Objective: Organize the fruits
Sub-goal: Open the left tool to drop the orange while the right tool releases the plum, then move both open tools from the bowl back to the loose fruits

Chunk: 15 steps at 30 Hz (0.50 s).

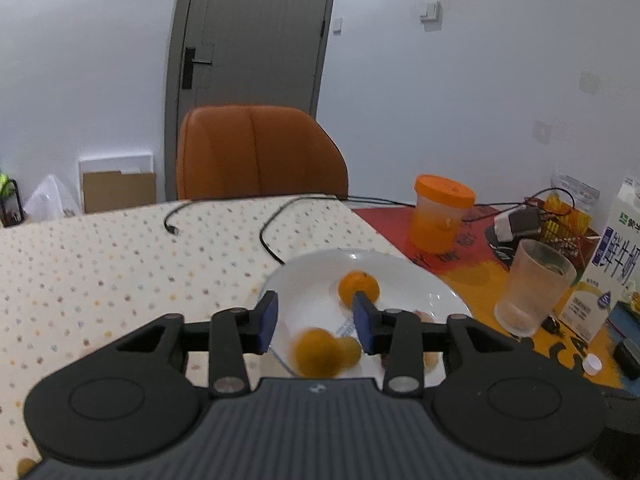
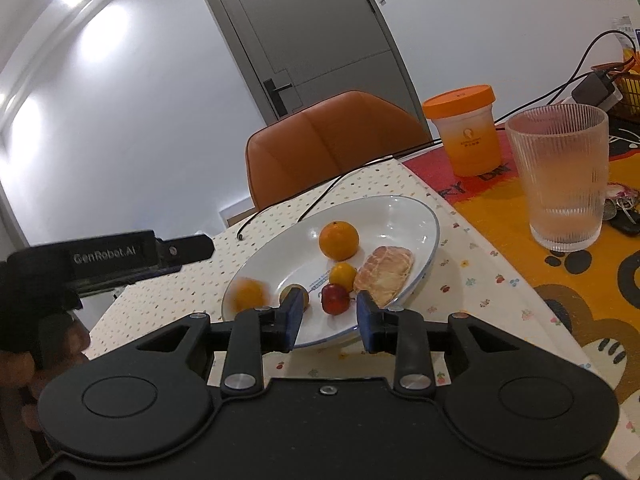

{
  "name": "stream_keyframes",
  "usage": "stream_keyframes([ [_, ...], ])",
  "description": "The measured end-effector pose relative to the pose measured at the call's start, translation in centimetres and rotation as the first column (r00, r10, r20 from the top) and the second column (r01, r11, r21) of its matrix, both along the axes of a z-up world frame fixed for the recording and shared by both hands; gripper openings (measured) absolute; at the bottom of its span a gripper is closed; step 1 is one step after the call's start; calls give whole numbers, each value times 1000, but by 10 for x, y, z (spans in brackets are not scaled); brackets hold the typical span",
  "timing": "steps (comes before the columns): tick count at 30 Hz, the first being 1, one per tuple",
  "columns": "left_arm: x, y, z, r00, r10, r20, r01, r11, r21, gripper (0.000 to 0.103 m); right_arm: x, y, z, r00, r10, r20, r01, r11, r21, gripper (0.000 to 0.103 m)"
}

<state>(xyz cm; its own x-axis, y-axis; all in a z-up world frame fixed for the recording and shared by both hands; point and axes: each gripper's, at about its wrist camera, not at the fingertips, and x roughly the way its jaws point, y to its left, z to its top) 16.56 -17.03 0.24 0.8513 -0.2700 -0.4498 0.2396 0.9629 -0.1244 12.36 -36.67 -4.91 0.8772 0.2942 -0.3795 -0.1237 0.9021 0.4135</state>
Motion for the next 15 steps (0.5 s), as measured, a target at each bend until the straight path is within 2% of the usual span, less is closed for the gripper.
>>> stream_keyframes([
  [4, 1, 10, 1, 999, 36, -17, -36, 999, 4, 54, 1, 2, 0, 1000, 0, 0, 0, 1000, 1, 32],
  [6, -1, 17, 1, 998, 53, -23, -53, 999, 8, 66, 2, 4, 1, 1000, 1, -1, -1, 1000, -1, 36],
  [9, -5, 30, -1, 996, 87, -28, -86, 996, 10, 73, 2, 8, 2, 1000, 0, -3, 0, 1000, -8, 43],
  [15, -14, 57, 0, 988, 151, -35, -150, 989, 13, 78, 0, 20, 5, 1000, 11, 0, -11, 1000, -24, 50],
])
